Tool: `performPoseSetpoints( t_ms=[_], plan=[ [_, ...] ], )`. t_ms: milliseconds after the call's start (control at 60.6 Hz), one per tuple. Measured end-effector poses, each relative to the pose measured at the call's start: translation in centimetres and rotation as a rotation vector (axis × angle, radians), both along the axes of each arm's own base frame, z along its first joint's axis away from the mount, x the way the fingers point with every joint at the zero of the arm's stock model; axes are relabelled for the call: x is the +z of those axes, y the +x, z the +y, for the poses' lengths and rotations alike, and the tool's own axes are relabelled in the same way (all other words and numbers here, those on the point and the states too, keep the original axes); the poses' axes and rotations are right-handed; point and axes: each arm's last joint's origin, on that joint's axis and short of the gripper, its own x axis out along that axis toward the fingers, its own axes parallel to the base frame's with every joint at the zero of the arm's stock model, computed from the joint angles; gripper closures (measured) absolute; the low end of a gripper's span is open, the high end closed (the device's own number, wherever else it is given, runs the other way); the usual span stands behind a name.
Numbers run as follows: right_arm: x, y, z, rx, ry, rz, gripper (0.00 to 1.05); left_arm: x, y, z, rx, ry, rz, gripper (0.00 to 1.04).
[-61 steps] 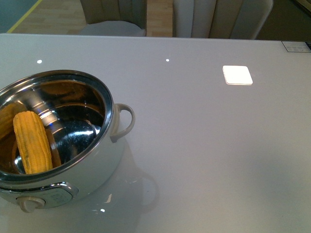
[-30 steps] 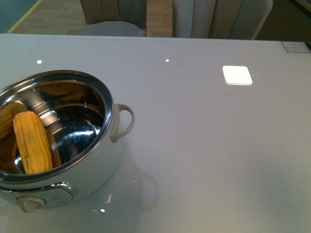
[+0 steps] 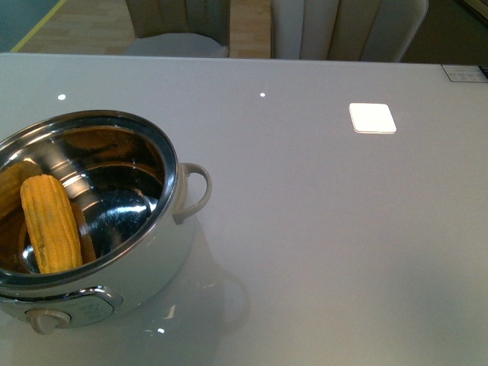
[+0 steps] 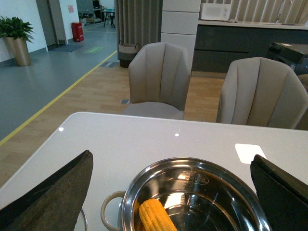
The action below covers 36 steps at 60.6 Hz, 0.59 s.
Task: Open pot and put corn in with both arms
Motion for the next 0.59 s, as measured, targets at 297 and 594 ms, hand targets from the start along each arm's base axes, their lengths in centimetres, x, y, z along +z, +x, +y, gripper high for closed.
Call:
performPoseSetpoints(
  t_ms=[297,594],
  plan=[
    [-0.3,-1.2,0.0,0.001,0.0,0.006,1.03,0.0,0.0,0.0,0.0,0.0,0.0,0.07],
    [-0.3,-1.2,0.0,0.002,-0.002,0.005,0.79,0.0,0.0,0.0,0.0,0.0,0.0,0.07]
  ],
)
